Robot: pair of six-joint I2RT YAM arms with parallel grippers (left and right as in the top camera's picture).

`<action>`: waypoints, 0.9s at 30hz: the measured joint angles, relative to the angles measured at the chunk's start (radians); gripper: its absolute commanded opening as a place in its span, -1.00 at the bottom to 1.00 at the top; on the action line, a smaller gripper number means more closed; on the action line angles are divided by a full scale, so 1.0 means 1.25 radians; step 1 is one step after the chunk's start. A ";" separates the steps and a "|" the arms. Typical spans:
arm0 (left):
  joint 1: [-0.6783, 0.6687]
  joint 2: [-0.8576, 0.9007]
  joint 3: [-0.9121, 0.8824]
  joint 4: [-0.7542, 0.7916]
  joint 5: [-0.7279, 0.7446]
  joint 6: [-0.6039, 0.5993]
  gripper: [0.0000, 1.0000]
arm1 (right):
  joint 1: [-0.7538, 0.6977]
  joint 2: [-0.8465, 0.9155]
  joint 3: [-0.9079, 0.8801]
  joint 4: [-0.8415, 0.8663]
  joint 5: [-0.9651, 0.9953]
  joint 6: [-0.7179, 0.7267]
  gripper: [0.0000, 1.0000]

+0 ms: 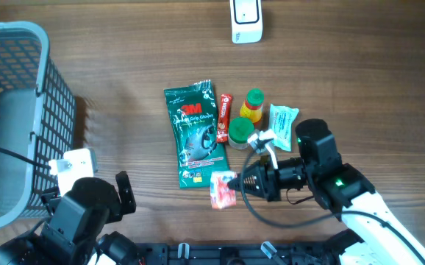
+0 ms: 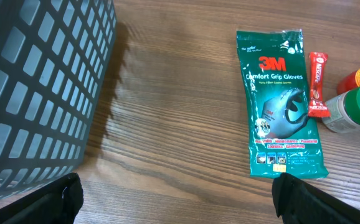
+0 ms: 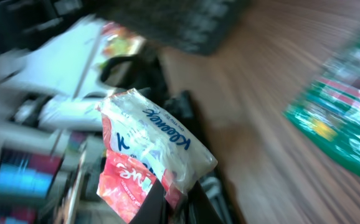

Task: Scan the item barcode
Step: 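Lift the tissue pack with the right gripper toward the scanner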

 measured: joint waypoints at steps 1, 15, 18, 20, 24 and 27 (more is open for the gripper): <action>0.000 0.000 0.000 0.000 0.000 0.000 1.00 | 0.000 -0.010 0.000 0.017 -0.044 -0.022 -0.91; 0.000 0.000 0.000 0.000 0.000 0.000 1.00 | 0.001 -0.019 0.000 0.216 -0.298 0.003 -0.86; 0.000 0.000 0.000 0.000 0.000 0.000 1.00 | 0.001 -0.019 0.000 0.219 -0.248 0.004 -0.77; 0.000 0.000 0.000 0.000 0.000 0.000 1.00 | 0.000 -0.019 0.000 0.228 -0.207 0.003 -0.76; 0.000 0.000 0.000 0.000 0.000 0.000 1.00 | -0.028 -0.019 0.000 0.269 -0.148 0.005 -0.90; 0.000 0.000 0.000 0.000 0.000 0.000 1.00 | -0.106 -0.019 0.000 0.275 -0.126 0.005 -0.91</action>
